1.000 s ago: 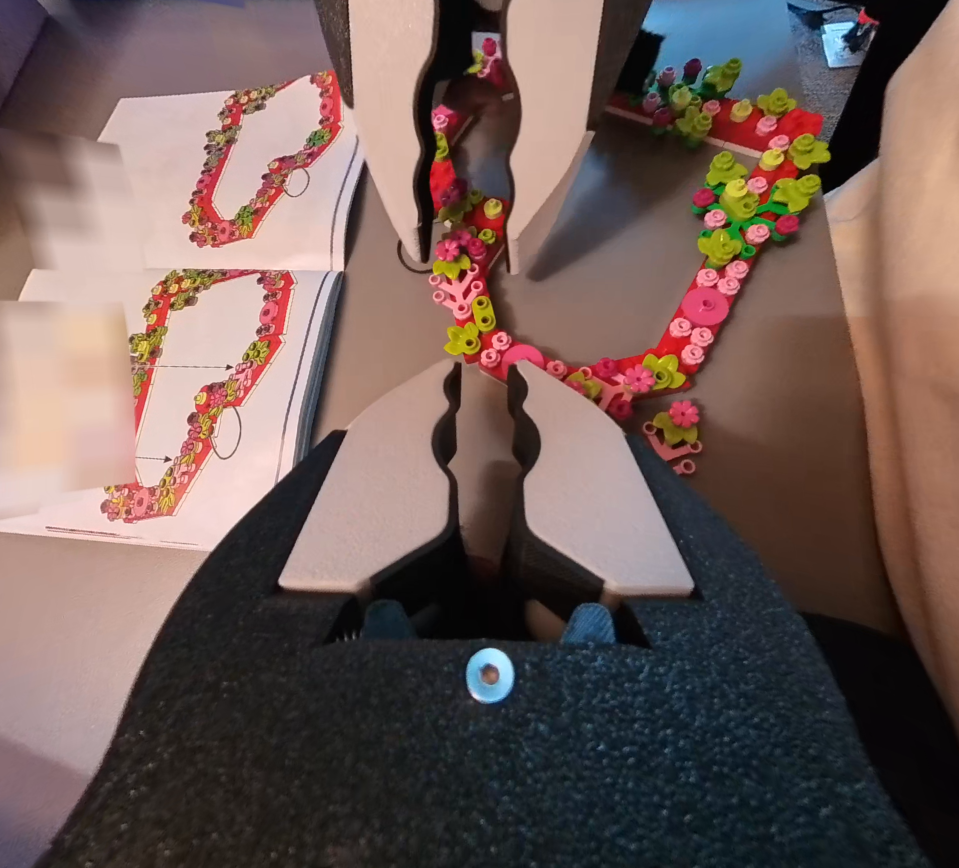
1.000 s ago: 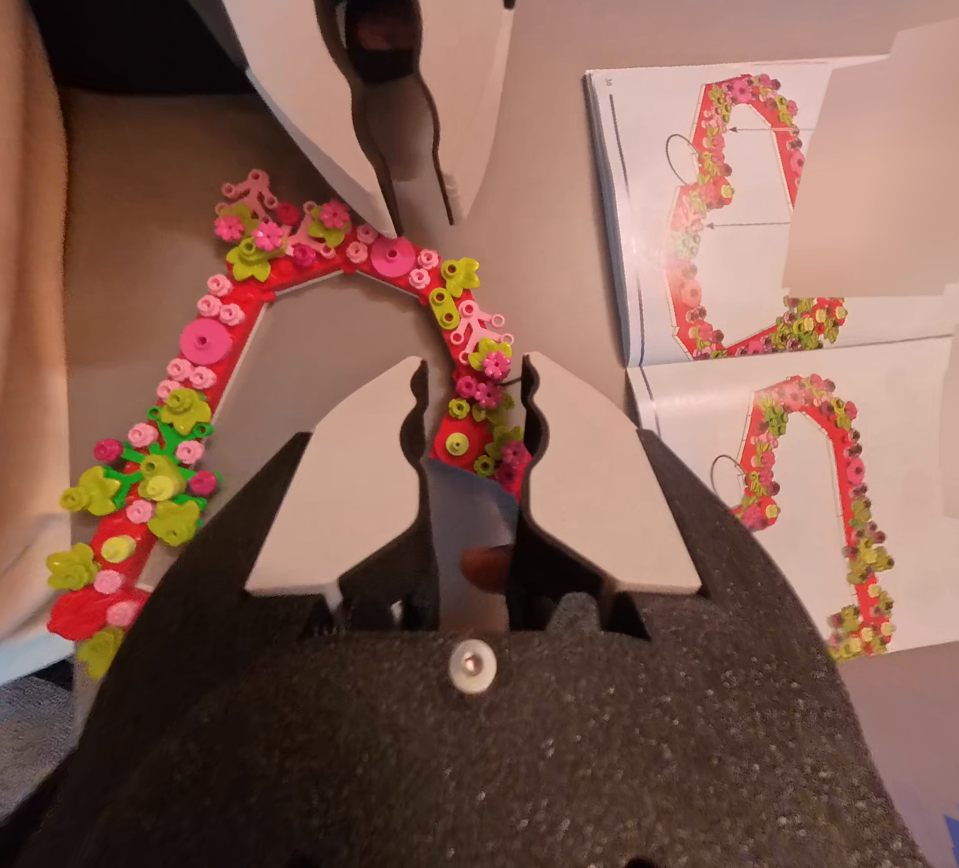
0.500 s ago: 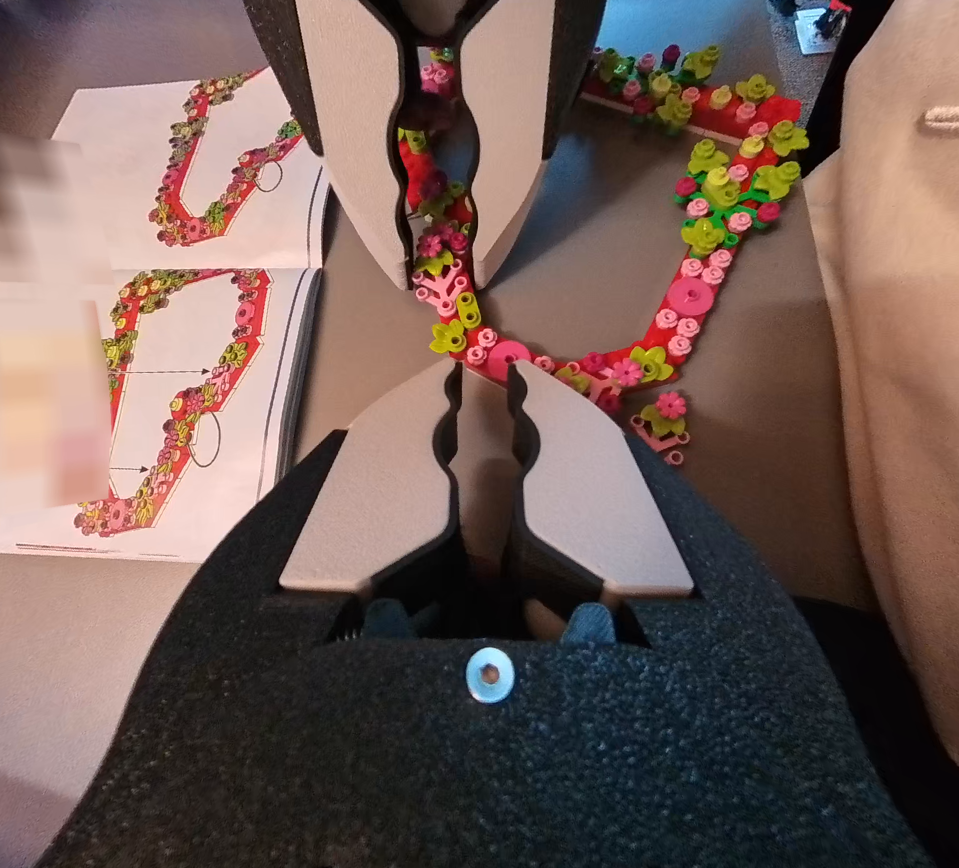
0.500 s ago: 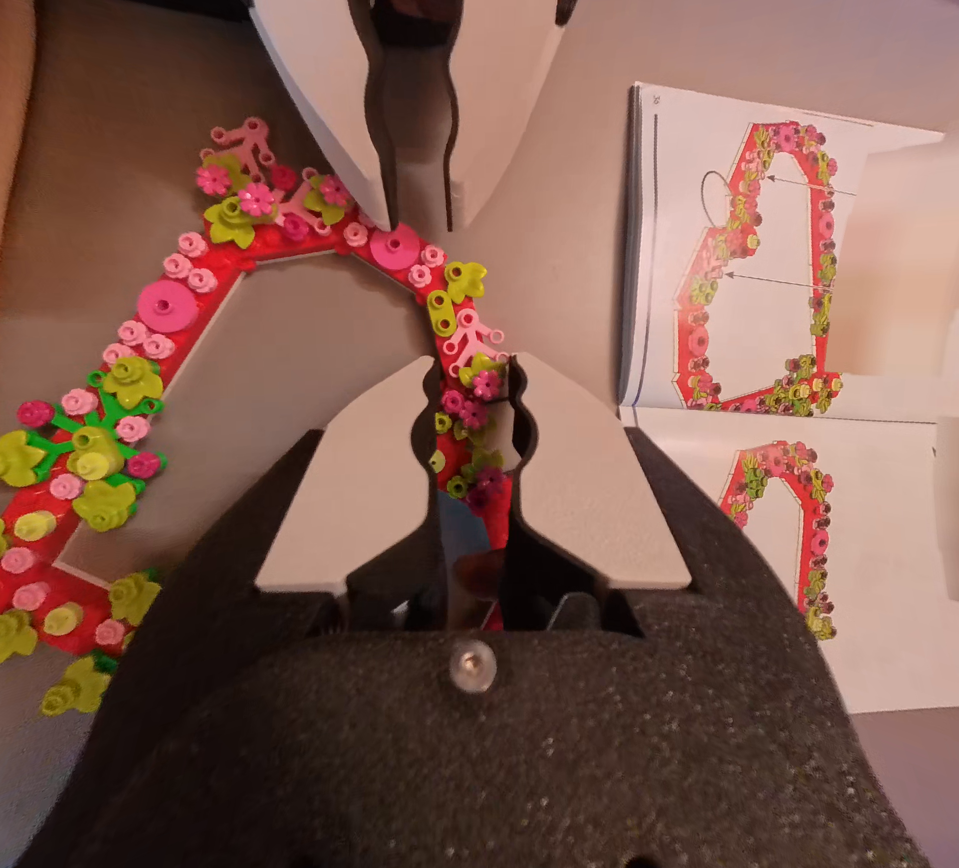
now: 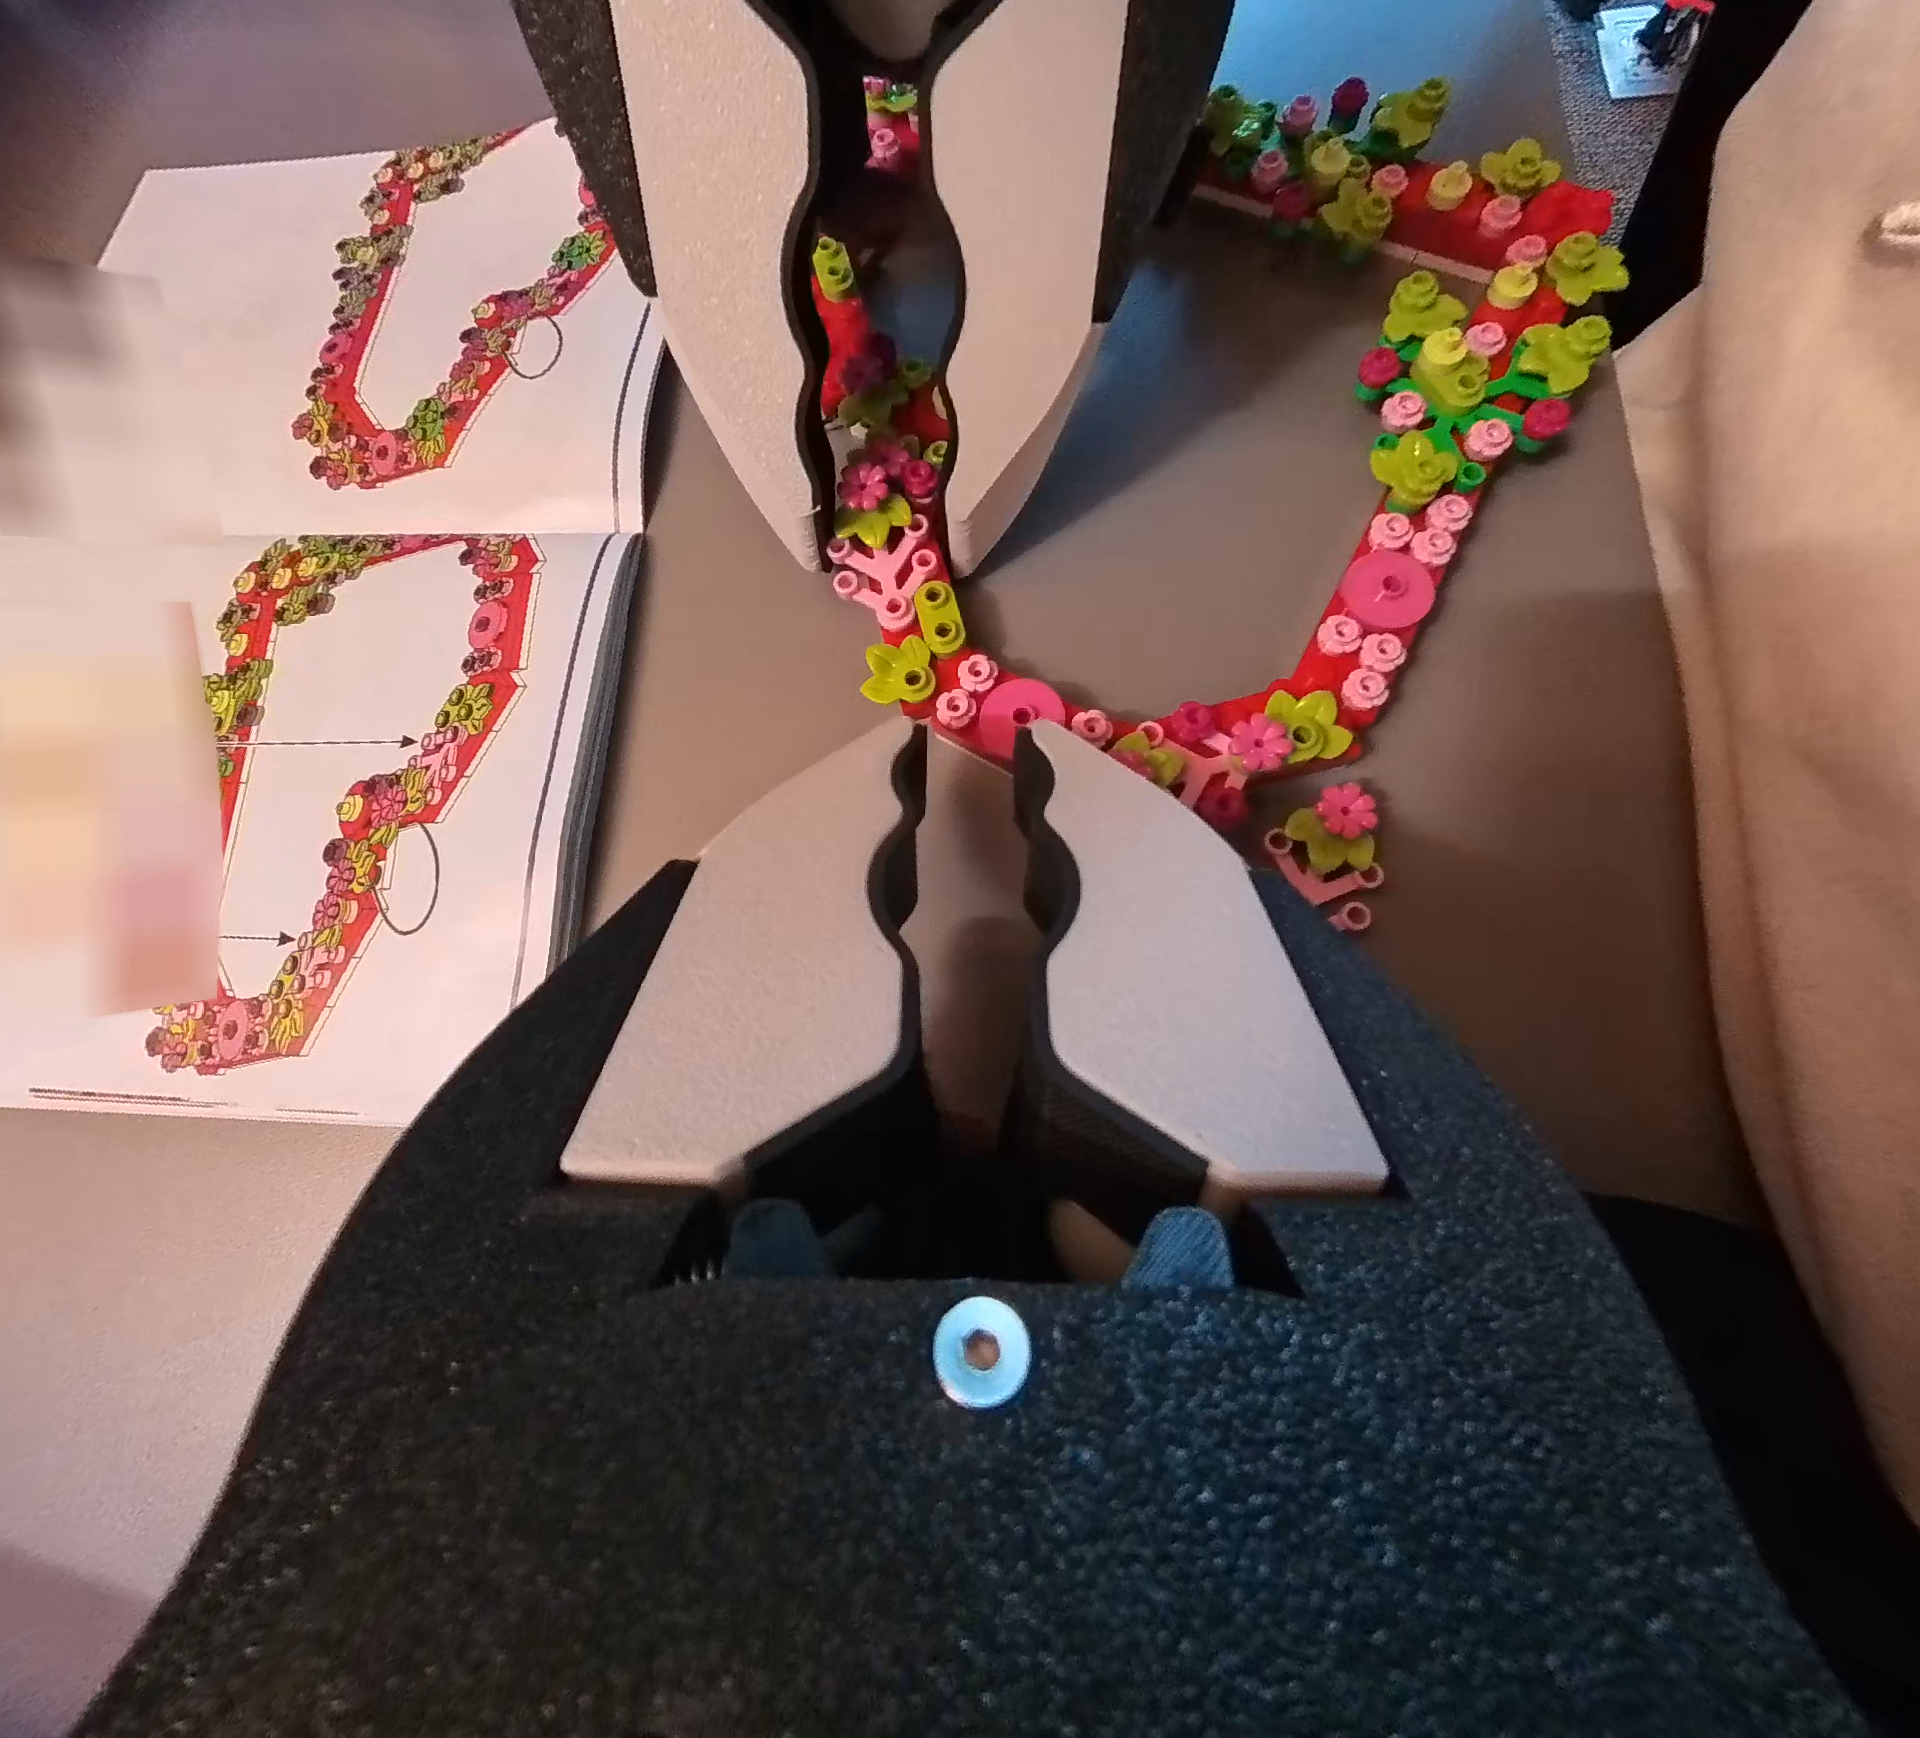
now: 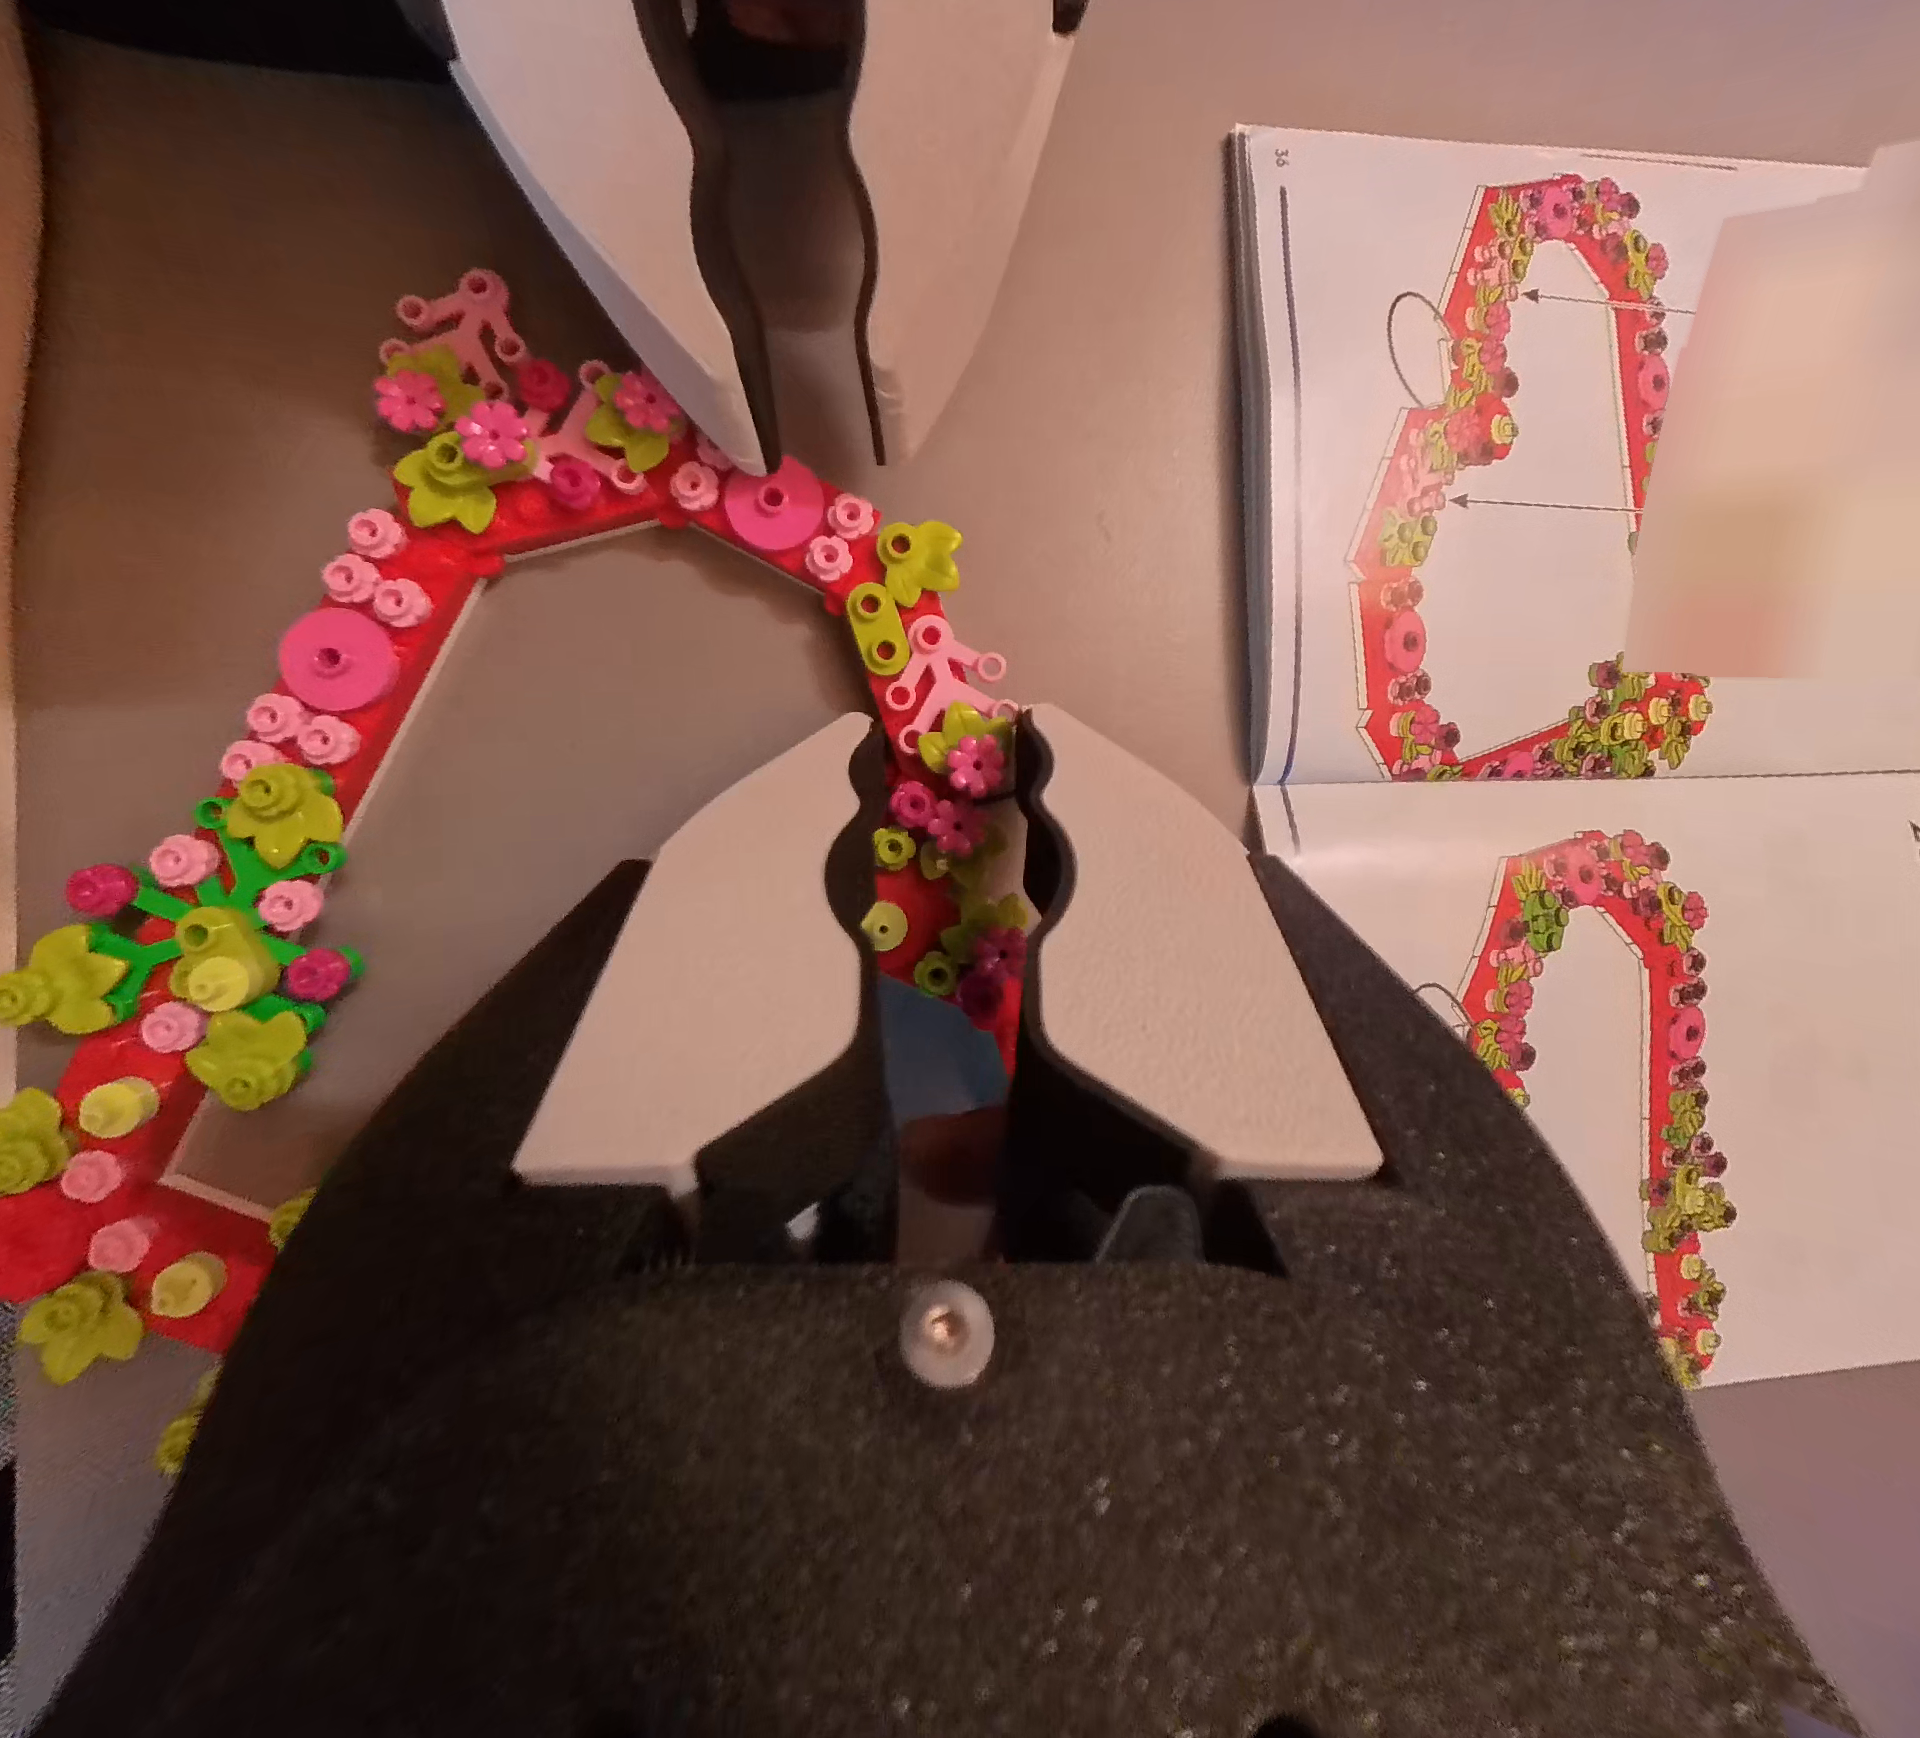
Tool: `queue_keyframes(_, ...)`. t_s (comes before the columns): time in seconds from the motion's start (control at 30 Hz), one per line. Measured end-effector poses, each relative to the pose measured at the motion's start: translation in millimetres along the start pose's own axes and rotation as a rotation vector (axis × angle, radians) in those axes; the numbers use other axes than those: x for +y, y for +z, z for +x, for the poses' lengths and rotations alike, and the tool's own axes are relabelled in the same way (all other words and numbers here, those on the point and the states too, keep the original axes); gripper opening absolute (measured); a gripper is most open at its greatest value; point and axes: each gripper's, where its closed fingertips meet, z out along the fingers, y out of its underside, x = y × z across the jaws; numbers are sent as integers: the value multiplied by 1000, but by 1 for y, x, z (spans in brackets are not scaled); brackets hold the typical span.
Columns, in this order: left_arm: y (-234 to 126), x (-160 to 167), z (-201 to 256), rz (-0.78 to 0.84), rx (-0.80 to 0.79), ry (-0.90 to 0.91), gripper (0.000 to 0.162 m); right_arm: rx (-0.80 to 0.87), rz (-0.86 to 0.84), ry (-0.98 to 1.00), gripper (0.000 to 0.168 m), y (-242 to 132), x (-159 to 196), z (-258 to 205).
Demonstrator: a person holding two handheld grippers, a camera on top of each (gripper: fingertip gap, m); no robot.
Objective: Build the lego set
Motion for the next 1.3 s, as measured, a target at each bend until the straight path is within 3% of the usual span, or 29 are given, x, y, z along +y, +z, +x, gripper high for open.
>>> queue_keyframes(0.13,0,0,0,0,-6,1,16,4,14,5,24,0,0,1)
queue_keyframes(0.2,-1,-3,-2,24,-18,-3,17,17,20,12,38,-2,0,3)
queue_keyframes(0.37,-24,-22,-8,219,-44,-31,16,11,77,66,47,-24,-5,5)
queue_keyframes(0.43,-43,-35,-1,355,-26,6,16,20,102,87,45,-36,-7,8)
queue_keyframes(0.53,-66,-48,21,499,45,48,16,41,165,114,27,-47,-23,22)
queue_keyframes(0.63,-70,-50,41,578,96,111,10,-1,243,92,0,-35,-60,36)
queue_keyframes(0.73,-69,-49,47,576,90,169,6,-91,235,6,0,-2,-94,42)
queue_keyframes(0.77,-68,-49,47,571,89,176,6,-116,210,-23,7,13,-104,45)
queue_keyframes(0.83,-66,-47,51,563,96,204,5,-172,108,-92,18,40,-111,47)
queue_keyframes(0.9,-66,-45,54,560,99,230,3,-168,11,-167,17,45,-111,59)
queue_keyframes(1.0,-70,-46,51,593,92,208,0,-121,63,-120,1,12,-118,74)
queue_keyframes(1.07,-74,-48,48,621,95,182,0,-36,117,-80,0,-25,-110,79)
queue_keyframes(1.2,-84,-50,50,686,120,177,0,220,164,153,0,-100,-55,84)
queue_keyframes(1.3,-113,-52,36,827,61,138,0,139,155,341,16,-112,-11,42)
